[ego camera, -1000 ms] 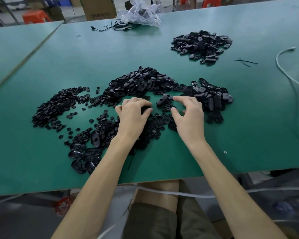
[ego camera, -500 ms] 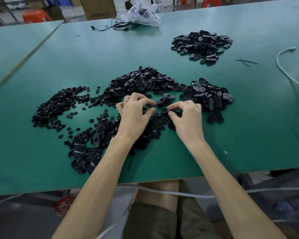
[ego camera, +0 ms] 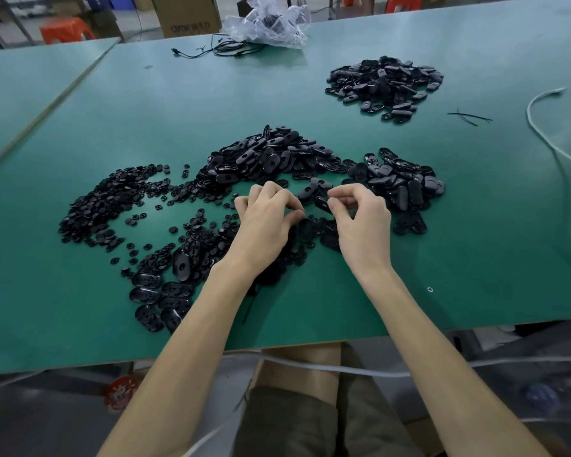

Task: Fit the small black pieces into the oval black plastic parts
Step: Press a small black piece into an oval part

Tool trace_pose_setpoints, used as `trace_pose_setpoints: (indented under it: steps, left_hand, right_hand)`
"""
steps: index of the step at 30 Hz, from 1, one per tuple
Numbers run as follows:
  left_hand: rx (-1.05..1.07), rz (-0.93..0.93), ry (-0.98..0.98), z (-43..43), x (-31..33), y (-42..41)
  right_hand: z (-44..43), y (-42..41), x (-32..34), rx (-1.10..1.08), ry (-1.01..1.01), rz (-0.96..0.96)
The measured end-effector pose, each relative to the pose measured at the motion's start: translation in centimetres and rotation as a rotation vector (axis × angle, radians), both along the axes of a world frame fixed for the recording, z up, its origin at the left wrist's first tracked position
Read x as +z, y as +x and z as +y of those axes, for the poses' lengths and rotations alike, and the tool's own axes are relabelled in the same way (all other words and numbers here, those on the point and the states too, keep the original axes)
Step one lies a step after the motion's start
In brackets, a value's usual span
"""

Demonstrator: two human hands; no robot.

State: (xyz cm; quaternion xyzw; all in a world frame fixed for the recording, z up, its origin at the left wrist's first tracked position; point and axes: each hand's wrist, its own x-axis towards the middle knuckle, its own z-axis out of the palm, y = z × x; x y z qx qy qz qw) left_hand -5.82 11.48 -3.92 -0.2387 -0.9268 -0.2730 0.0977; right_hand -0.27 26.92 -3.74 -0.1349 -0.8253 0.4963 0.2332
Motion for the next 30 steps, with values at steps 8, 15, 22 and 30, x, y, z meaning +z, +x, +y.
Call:
trace_pose_setpoints:
  steps: [8,15,22,30]
  left_hand:
    - [0.013,-0.128,0.254,0.0,0.3,0.0]
    - [-0.069,-0.151,0.493,0.3,1.4,0.5]
    - [-0.061,-0.192,0.636,0.1,1.9,0.6]
    - [-0.072,-0.284,0.723,0.2,1.8,0.6]
  right_hand:
    - [-0.2,0.1,0.4,0.005,-0.138,0.14]
    - [-0.1,0.1,0.5,0.04,-0.13,0.13]
    - [-0.2,0.2,0.6,0.047,-0.134,0.136]
    - [-0.1,0.4,0.7,0.047,-0.133,0.157]
